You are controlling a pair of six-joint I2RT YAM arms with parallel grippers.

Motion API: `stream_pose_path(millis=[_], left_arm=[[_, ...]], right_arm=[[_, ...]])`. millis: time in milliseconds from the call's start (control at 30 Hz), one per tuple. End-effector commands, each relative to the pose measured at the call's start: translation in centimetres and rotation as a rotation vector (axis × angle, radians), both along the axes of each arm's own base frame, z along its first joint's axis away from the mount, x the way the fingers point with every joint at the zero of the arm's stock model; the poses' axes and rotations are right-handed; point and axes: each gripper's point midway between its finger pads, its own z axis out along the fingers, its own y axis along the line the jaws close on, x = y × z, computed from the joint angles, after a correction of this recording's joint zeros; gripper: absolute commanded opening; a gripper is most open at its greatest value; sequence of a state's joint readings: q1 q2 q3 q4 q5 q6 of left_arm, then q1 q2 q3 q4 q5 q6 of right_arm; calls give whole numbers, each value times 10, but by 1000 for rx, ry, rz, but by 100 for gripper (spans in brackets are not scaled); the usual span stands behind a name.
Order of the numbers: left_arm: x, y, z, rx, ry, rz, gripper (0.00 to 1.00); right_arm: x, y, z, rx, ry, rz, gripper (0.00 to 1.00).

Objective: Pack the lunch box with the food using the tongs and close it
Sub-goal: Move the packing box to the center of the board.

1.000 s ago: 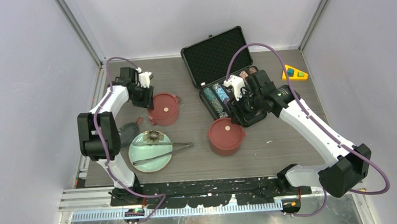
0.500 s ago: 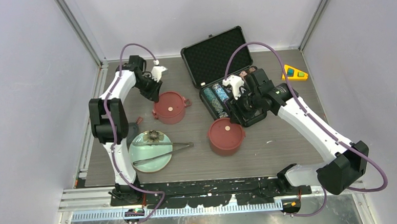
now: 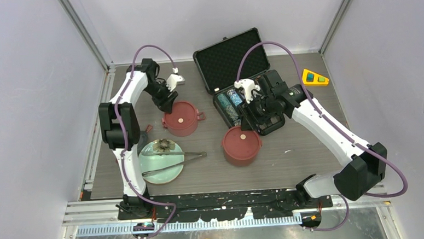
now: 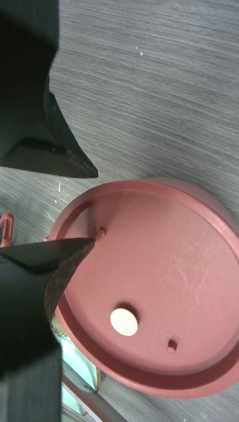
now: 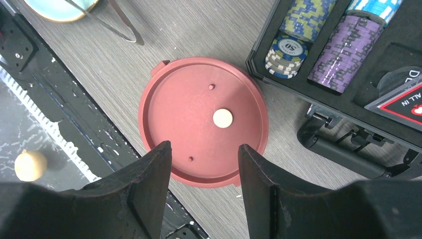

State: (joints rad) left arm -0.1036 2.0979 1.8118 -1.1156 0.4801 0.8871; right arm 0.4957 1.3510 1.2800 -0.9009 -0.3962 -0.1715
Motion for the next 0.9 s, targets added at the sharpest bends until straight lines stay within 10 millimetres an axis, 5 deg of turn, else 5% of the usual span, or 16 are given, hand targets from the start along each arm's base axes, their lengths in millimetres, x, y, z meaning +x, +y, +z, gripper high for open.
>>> stream_pose_path(millis=[0, 133, 267, 533, 867], left_arm=[[22, -8, 59, -63, -153, 68, 54], [23, -14, 103, -117, -267, 82, 64], [10, -28, 119, -177, -312, 76, 82], [-11, -57, 83, -139, -329, 15, 89], [-12, -58, -9, 21, -186, 26, 90]], right_arm=[[11, 14, 27, 70, -54, 3, 57], [14, 16, 31, 80, -62, 4, 57], [18, 19, 34, 92, -66, 1, 57], [38, 30, 48, 115, -78, -28, 57], [72, 54, 37, 152, -21, -82, 57]])
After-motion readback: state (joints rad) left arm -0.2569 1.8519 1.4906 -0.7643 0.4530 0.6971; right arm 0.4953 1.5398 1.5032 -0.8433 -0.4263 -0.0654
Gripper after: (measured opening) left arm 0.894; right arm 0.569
